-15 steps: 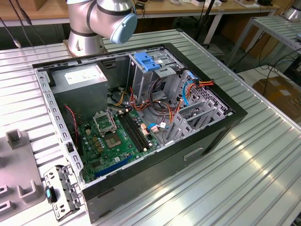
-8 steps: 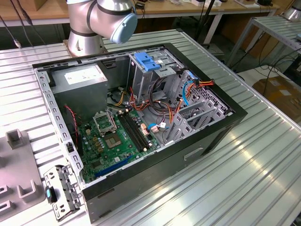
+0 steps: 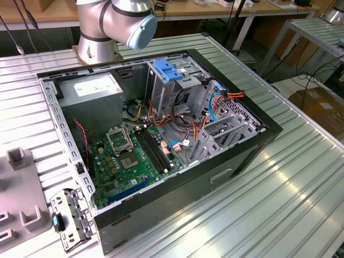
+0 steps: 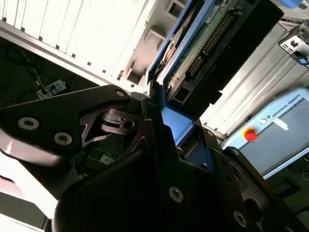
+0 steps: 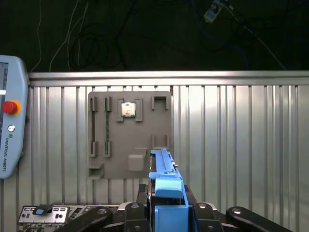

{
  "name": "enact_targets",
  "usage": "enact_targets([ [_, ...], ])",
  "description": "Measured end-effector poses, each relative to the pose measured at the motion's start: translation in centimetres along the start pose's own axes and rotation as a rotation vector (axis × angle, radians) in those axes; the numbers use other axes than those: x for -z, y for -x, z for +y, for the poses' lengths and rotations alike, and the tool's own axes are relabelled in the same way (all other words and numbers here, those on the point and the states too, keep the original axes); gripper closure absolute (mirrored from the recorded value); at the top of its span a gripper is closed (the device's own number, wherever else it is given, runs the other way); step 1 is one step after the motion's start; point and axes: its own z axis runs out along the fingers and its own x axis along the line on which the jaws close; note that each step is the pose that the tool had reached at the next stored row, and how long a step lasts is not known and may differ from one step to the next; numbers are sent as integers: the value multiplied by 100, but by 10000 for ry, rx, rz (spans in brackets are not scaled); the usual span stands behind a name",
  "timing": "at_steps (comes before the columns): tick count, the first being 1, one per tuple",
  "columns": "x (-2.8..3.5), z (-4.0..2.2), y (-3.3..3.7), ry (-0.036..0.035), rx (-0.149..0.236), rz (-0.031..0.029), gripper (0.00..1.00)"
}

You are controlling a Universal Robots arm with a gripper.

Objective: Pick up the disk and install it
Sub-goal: 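Pick up the disk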

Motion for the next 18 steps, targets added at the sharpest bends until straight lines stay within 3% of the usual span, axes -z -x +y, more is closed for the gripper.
enact_targets([
  [18,1,-197,-16,0,0,-1,63],
])
